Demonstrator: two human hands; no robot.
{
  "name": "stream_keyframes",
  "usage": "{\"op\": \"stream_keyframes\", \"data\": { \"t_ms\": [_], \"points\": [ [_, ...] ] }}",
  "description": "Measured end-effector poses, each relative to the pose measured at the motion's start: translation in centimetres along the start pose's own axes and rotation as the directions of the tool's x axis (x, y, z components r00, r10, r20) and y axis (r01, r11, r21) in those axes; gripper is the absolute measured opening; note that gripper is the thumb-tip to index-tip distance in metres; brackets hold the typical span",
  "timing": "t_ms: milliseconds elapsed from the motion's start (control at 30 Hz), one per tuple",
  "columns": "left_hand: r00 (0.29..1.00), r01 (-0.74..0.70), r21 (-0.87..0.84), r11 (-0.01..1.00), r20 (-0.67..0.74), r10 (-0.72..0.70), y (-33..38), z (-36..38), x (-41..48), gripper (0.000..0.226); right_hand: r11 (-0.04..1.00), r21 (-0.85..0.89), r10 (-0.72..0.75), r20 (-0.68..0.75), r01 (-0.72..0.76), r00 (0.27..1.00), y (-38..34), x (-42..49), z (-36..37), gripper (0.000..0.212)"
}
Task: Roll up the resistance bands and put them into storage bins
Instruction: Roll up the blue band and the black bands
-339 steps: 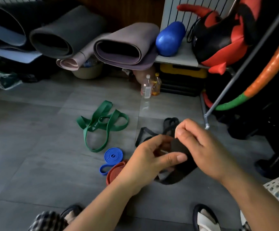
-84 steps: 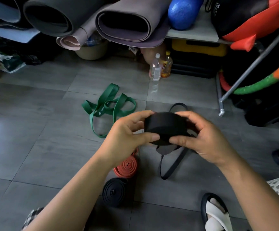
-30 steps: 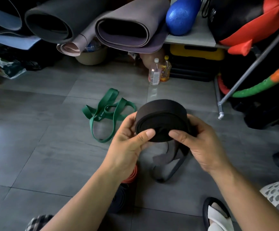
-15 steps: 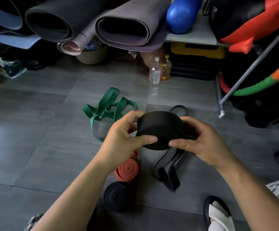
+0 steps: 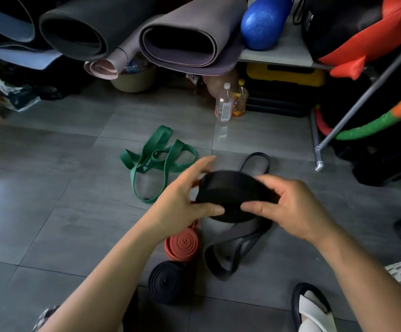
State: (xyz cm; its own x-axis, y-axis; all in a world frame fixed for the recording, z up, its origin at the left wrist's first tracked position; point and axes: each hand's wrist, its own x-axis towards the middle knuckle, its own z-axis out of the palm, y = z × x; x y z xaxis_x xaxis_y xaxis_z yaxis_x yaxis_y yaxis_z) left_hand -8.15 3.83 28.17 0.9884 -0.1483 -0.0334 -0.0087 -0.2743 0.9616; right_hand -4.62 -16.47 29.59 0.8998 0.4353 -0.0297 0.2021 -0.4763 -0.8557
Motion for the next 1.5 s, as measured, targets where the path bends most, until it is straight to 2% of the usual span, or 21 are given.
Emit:
{"op": "stream_keyframes", "data": {
  "t_ms": [33, 67, 133, 200, 300, 467, 567, 633, 667, 733, 800, 867, 933, 1000, 1067, 1267, 1367, 1433, 1467, 1500],
  "points": [
    [0.999, -0.037, 0.086, 0.996, 0.029, 0.034, -0.2, 0.0, -0.1, 0.068, 0.994, -0.106, 0.0, 0.033, 0.004, 0.999, 0.0, -0.1, 0.2, 0.029],
    [0.998, -0.061, 0.139, 0.988, 0.031, 0.057, -0.2, 0.2, -0.1, 0.061, 0.991, -0.135, 0.011, 0.051, -0.004, 0.999, 0.1, -0.2, 0.4, 0.032],
    [0.997, -0.061, 0.121, 0.991, -0.03, 0.065, 0.2, 0.4, -0.3, 0.05, 0.999, -0.016, 0.041, 0.053, -0.04, 0.998, 0.0, -0.2, 0.5, 0.04],
    [0.995, -0.029, -0.073, 0.997, -0.099, 0.021, 0.8, 0.5, -0.4, 0.047, 0.985, 0.171, 0.023, 0.029, -0.028, 0.999, -0.4, -0.1, 0.1, 0.043],
    [0.987, -0.027, -0.395, 0.918, -0.155, -0.038, 1.3, 0.8, -0.4, 0.043, 0.946, 0.325, 0.001, -0.003, 0.0, 1.0, -0.8, 0.0, -0.5, 0.035],
    [0.962, -0.067, -0.689, 0.722, -0.236, -0.136, 1.8, 2.1, -0.4, 0.041, 0.877, 0.479, 0.015, -0.12, 0.044, 0.993, -0.6, 0.3, 0.5, 0.028],
    [0.957, -0.034, -0.794, 0.607, -0.201, -0.209, 1.5, 3.0, -0.7, 0.042, 0.831, 0.554, 0.058, -0.169, 0.047, 0.984, -0.6, 0.5, 1.6, 0.026],
    [0.962, 0.058, -0.777, 0.626, -0.124, -0.242, 1.2, 2.6, -0.7, 0.041, 0.848, 0.53, 0.063, -0.152, 0.027, 0.986, -0.4, 0.6, 1.5, 0.026],
    [0.967, 0.096, -0.687, 0.721, -0.108, -0.232, 1.1, 1.9, -0.7, 0.041, 0.865, 0.501, 0.066, -0.134, 0.01, 0.989, -0.4, 0.5, 1.2, 0.027],
    [0.984, 0.092, -0.337, 0.937, -0.113, -0.137, 0.6, 0.2, -0.5, 0.055, 0.932, 0.361, 0.045, -0.1, -0.006, 0.994, -0.3, 0.3, 0.7, 0.032],
    [0.997, 0.045, -0.121, 0.992, -0.053, -0.052, 0.3, -0.7, -0.3, 0.066, 0.986, 0.163, 0.022, -0.041, -0.015, 0.999, -0.3, 0.1, 0.8, 0.044],
    [0.999, 0.015, -0.086, 0.996, -0.03, -0.018, 0.3, -0.6, -0.4, 0.056, 0.993, 0.113, 0.025, -0.006, -0.024, 1.0, -0.5, 0.0, 1.3, 0.051],
    [0.996, 0.008, -0.116, 0.993, -0.091, -0.018, 0.7, -0.3, -0.6, 0.048, 0.977, 0.211, 0.037, -0.032, -0.03, 0.999, -0.6, 0.1, 1.6, 0.048],
    [0.991, -0.003, -0.266, 0.964, -0.133, -0.034, 1.0, -0.1, -0.8, 0.043, 0.945, 0.326, 0.048, -0.067, -0.023, 0.997, -0.7, 0.4, 1.3, 0.043],
    [0.986, -0.018, -0.438, 0.899, -0.158, -0.057, 1.4, -0.1, -0.8, 0.038, 0.921, 0.39, 0.039, -0.068, -0.009, 0.997, -0.8, 0.6, 1.1, 0.036],
    [0.959, -0.037, -0.67, 0.741, -0.232, -0.162, 1.5, 0.9, -0.8, 0.038, 0.817, 0.576, 0.064, -0.124, 0.019, 0.99, -0.7, 0.8, 2.1, 0.025],
    [0.948, 0.006, -0.784, 0.621, -0.192, -0.252, 1.0, 2.3, -1.1, 0.041, 0.714, 0.7, 0.132, -0.144, 0.006, 0.981, -0.5, 0.8, 3.1, 0.043],
    [0.952, 0.078, -0.823, 0.562, -0.106, -0.288, 0.7, 2.4, -1.3, 0.037, 0.707, 0.708, 0.159, -0.139, -0.014, 0.977, -0.2, 0.9, 3.1, 0.05],
    [0.957, 0.15, -0.811, 0.565, -0.026, -0.29, 0.8, 1.9, -1.3, 0.038, 0.73, 0.683, 0.169, -0.132, -0.034, 0.977, -0.1, 1.0, 2.8, 0.053],
    [0.958, 0.224, -0.756, 0.615, 0.056, -0.28, 0.9, 1.2, -1.2, 0.042, 0.762, 0.645, 0.181, -0.126, -0.058, 0.975, 0.0, 1.0, 2.5, 0.054]
  ]
}}
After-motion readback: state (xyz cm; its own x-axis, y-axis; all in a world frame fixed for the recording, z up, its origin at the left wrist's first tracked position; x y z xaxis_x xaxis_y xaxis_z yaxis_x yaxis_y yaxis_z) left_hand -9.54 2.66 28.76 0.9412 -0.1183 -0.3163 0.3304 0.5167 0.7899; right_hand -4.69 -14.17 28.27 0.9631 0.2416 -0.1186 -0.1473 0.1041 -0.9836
